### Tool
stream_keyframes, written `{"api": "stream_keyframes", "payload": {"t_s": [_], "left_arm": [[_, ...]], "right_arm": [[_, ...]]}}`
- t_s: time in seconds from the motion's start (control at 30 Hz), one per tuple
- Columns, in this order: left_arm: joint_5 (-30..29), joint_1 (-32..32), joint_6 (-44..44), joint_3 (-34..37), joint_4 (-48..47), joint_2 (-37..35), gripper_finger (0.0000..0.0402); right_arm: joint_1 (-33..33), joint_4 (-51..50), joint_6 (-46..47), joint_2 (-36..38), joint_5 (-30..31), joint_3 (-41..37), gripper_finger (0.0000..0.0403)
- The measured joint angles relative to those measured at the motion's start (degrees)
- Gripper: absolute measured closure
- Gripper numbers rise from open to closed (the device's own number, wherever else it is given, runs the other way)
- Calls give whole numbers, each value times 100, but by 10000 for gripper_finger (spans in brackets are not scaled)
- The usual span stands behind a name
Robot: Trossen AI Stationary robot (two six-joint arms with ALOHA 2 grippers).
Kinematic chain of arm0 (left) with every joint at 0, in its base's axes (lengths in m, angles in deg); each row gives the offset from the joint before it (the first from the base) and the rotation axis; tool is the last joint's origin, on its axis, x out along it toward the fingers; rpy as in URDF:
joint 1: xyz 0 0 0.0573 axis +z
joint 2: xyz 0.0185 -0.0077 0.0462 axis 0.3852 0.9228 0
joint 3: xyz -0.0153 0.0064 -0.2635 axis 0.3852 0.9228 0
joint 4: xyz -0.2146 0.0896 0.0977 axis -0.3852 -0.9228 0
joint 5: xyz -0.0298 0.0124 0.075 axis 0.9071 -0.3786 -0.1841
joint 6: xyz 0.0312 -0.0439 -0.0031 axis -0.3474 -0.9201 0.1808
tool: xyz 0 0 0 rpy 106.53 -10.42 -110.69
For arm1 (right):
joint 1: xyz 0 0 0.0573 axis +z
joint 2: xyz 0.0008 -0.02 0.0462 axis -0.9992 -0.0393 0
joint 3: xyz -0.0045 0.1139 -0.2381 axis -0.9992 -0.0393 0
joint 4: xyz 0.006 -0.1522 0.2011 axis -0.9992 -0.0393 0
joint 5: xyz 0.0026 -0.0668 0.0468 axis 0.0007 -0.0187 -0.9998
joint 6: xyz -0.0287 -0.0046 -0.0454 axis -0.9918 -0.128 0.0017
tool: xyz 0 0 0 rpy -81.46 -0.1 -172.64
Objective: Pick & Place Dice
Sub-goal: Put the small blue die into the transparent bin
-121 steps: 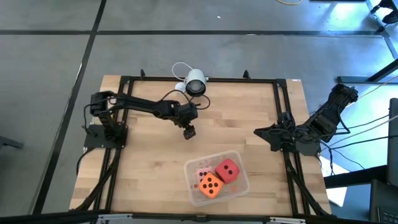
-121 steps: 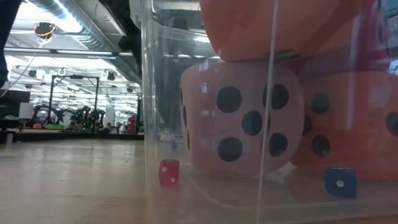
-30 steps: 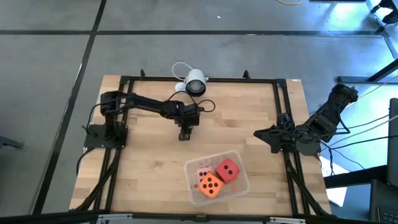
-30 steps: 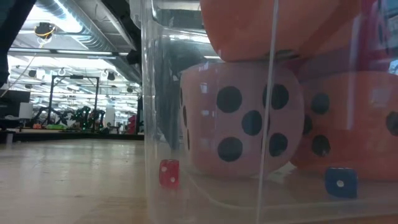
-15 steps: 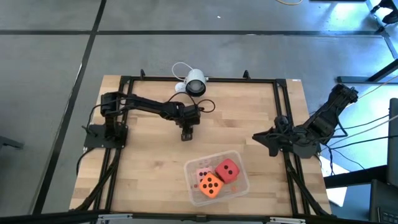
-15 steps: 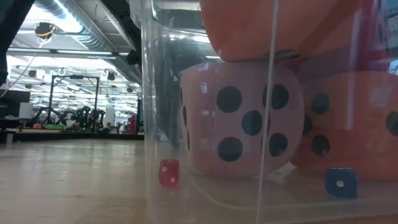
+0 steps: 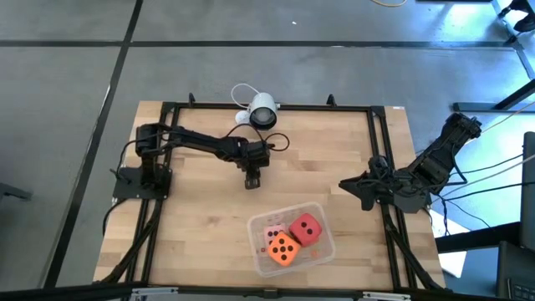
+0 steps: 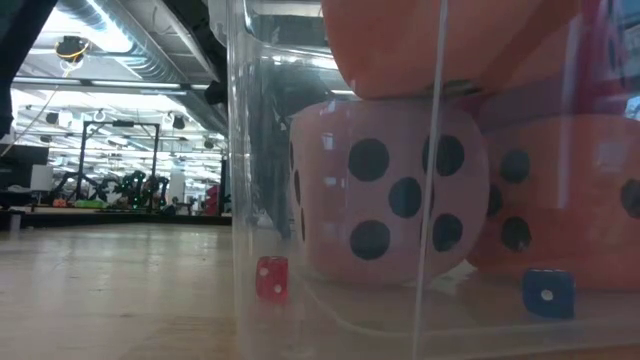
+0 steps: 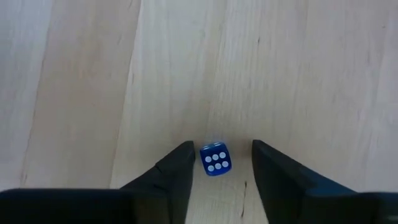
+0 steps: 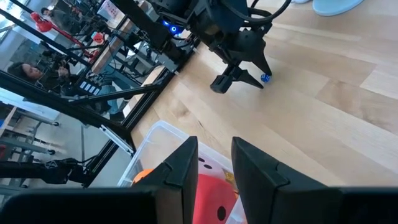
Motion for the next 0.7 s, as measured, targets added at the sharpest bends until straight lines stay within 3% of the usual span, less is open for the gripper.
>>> {"api": "stream_keyframes", "payload": {"t_s": [0.37, 0.7], "left_arm": [[-678, -226, 468, -2, -122, 0, 385], [-638, -232, 362, 2, -369, -77, 389]], "right_arm": [[-1, 17, 0, 0, -22, 0, 305], [2, 35, -2, 0, -146, 0, 305]]}}
